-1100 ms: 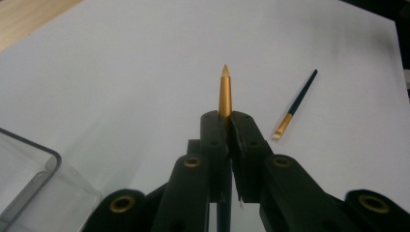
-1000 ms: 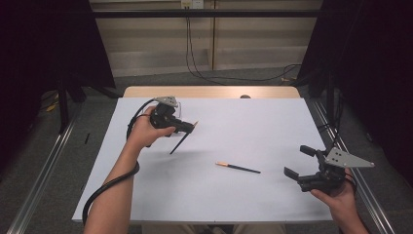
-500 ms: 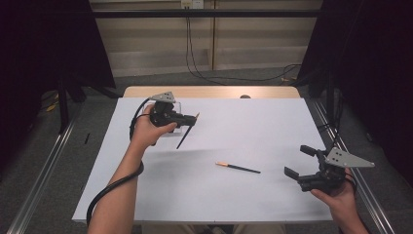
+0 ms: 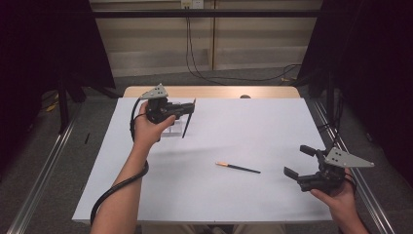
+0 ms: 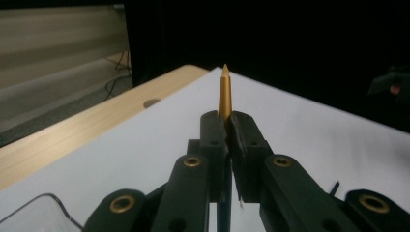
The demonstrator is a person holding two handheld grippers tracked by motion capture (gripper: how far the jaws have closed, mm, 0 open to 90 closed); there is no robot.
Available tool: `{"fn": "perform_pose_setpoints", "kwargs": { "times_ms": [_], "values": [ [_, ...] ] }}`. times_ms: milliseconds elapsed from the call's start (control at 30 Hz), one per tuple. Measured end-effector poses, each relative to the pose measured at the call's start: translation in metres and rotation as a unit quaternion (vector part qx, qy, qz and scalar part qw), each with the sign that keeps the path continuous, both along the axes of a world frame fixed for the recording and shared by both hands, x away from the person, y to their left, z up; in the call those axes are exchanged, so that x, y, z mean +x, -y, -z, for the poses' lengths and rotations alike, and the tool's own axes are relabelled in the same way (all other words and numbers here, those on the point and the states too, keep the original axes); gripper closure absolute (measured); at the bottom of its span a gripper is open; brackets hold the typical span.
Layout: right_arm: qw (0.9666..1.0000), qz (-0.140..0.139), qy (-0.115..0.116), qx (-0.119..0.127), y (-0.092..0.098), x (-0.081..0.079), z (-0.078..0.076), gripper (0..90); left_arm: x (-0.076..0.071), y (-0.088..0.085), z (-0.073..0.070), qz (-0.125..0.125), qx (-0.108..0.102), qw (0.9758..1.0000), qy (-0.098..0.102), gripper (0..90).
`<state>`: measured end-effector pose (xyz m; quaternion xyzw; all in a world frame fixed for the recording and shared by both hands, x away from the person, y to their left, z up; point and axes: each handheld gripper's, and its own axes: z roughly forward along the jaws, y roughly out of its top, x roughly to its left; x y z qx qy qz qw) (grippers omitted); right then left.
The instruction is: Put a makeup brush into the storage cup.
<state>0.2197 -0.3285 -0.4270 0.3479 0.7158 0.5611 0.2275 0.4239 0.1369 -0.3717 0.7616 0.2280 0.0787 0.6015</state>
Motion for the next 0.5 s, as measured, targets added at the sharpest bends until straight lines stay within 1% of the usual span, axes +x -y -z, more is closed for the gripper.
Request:
{"fn": "perform_pose_setpoints", "kwargs": {
  "times_ms": [33, 67, 133, 167, 233, 333, 433, 467, 500],
  "values": [
    [1.0, 0.0, 0.0, 0.001, 0.0, 0.0, -0.0001, 0.0, -0.0004, -0.0007, -0.0006, -0.005, -0.009, 0.9999, 0.004, 84.6],
    [1.0, 0.0, 0.0, 0.0, 0.0, 0.0001, 0.0, 0.0, -0.0011, -0.0014, -0.0012, -0.015, -0.02, 0.9997, 0.009, 84.6],
    [1.0, 0.0, -0.001, 0.0, 0.0002, 0.0002, 0.0001, 0.0, -0.002, -0.0041, -0.0025, -0.033, -0.042, 0.9984, 0.017, 84.6],
    [1.0, 0.001, -0.001, 0.0, 0.0002, 0.0, -0.0001, 0.0, -0.0023, -0.0046, -0.0028, -0.036, -0.049, 0.998, 0.018, 84.6],
    [1.0, 0.002, 0.0, 0.0, 0.0004, -0.0003, -0.0003, 0.0, -0.0029, -0.0053, -0.0039, -0.043, -0.055, 0.9973, 0.025, 84.5],
    [1.0, 0.002, -0.001, 0.0, 0.0007, -0.0005, -0.0003, 0.0, -0.0036, -0.005, -0.0054, -0.047, -0.057, 0.9968, 0.029, 84.5],
    [1.0, 0.001, -0.001, 0.0, 0.0004, -0.0005, -0.0003, 0.0, -0.004, -0.0052, -0.0064, -0.055, -0.065, 0.9958, 0.034, 84.5],
    [1.0, 0.0, -0.001, -0.001, 0.0002, -0.0005, -0.0003, 0.0, -0.0037, -0.0055, -0.0065, -0.053, -0.07, 0.9956, 0.032, 84.5],
    [1.0, 0.0, -0.001, -0.001, 0.0001, -0.0005, -0.0004, 0.0, -0.004, -0.0054, -0.0067, -0.056, -0.071, 0.9953, 0.034, 84.5]
  ]
}}
